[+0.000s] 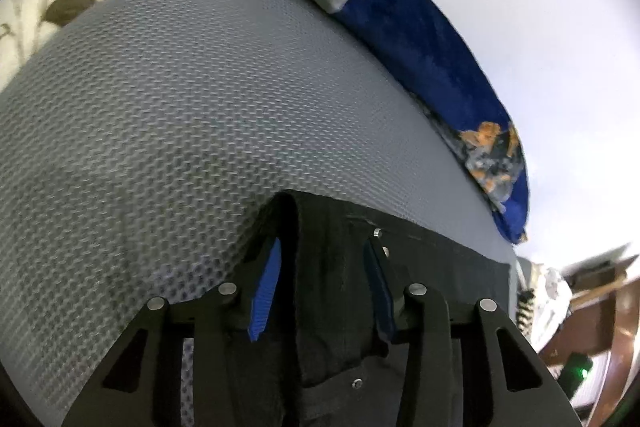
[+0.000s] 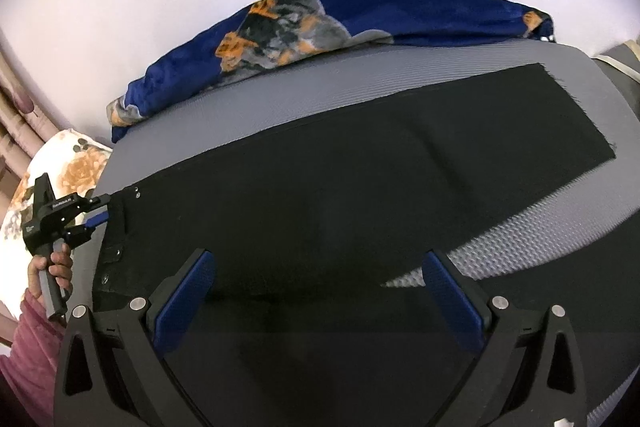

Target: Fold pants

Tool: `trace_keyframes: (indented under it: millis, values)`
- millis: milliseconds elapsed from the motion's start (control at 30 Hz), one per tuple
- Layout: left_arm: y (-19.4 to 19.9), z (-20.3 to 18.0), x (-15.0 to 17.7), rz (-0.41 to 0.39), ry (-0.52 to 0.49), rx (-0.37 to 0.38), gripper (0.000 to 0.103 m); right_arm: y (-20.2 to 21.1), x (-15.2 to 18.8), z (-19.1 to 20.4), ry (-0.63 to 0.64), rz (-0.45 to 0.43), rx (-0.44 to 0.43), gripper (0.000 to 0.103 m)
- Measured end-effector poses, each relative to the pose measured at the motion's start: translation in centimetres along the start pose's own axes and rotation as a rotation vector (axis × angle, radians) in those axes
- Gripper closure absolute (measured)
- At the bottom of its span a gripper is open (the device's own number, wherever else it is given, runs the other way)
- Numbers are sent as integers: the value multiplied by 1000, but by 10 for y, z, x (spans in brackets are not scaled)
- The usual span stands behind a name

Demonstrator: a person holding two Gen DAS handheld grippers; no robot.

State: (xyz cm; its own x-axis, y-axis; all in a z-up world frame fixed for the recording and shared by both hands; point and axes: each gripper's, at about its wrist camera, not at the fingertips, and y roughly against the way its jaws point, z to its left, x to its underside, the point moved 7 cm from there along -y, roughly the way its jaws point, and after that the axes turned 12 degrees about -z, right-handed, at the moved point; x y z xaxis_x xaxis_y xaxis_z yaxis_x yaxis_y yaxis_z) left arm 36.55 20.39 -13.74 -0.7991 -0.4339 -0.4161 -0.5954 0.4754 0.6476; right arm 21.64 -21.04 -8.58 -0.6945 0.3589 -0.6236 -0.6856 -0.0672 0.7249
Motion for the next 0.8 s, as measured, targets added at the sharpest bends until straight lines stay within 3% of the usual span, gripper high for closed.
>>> trace_keyframes:
  millis: [133, 233, 367, 600, 633, 667, 700, 800]
  values:
    - [-7, -15, 5, 43, -11, 83, 71, -15, -5, 7, 24, 9, -12, 0]
    - [-9, -25, 5, 54, 14, 156, 72, -27, -10, 12, 58, 18, -36, 0]
    - [-22, -28, 4, 61, -3, 157, 72, -47, -23, 20, 153, 17, -81, 0]
    - [-46, -28, 3, 57, 144, 190, 72, -96, -45, 29, 300, 94, -193, 0]
    - [-48, -28, 5, 49, 191, 196, 74, -102, -49, 30, 312, 106, -215, 0]
    - [-48, -30, 5, 33, 201, 192, 88, -111, -54, 30, 333, 117, -225, 0]
    - [-45, -31, 5, 24, 196, 193, 94, -118, -58, 30, 351, 127, -227, 0]
    - [-22, -46, 3, -33, 146, 228, 96, -138, -71, 34, 420, 164, -258, 0]
